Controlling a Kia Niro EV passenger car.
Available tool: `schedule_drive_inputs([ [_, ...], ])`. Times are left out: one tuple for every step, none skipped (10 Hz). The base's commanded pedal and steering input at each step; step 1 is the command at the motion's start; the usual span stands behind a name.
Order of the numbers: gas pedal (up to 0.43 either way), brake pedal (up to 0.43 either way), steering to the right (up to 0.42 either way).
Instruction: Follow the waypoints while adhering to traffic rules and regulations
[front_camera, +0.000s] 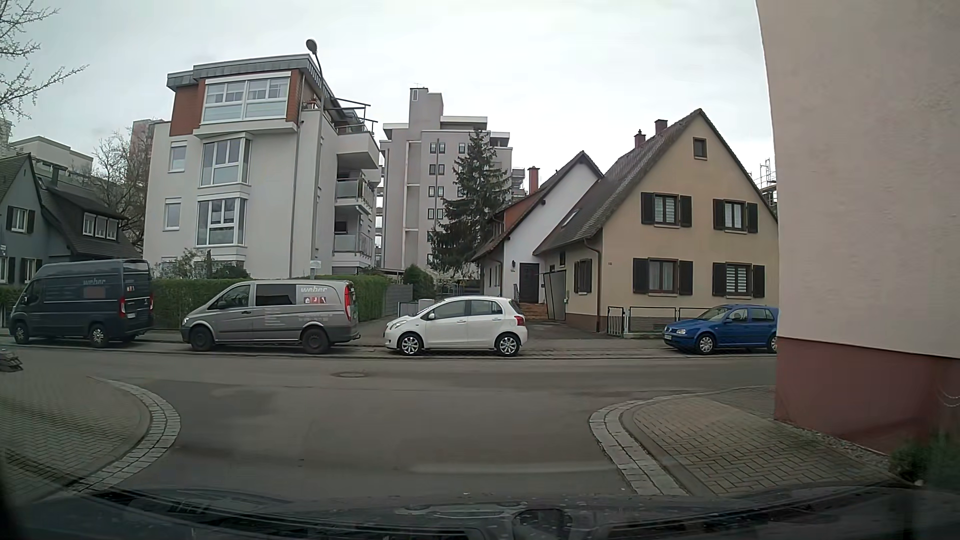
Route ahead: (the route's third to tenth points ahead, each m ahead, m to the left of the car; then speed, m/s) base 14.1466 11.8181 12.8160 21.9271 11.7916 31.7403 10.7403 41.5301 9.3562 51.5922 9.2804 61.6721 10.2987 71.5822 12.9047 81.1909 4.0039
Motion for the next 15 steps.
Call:
schedule_drive_inputs([
  [0.000,0.122,-0.002],
  [0.000,0.128,-0.002],
  [0.000,0.134,-0.001],
  [0.000,0.140,-0.002],
  [0.000,0.140,-0.002],
  [0.000,0.146,-0.002],
  [0.000,0.146,-0.001],
  [0.000,0.159,-0.002],
  [0.000,0.177,-0.001],
  [0.000,0.201,-0.002],
  [0.000,0.207,-0.001],
  [0.000,0.213,-0.002],
  [0.000,0.220,-0.001],
  [0.000,0.220,-0.001],
  [0.000,0.226,-0.004],
])
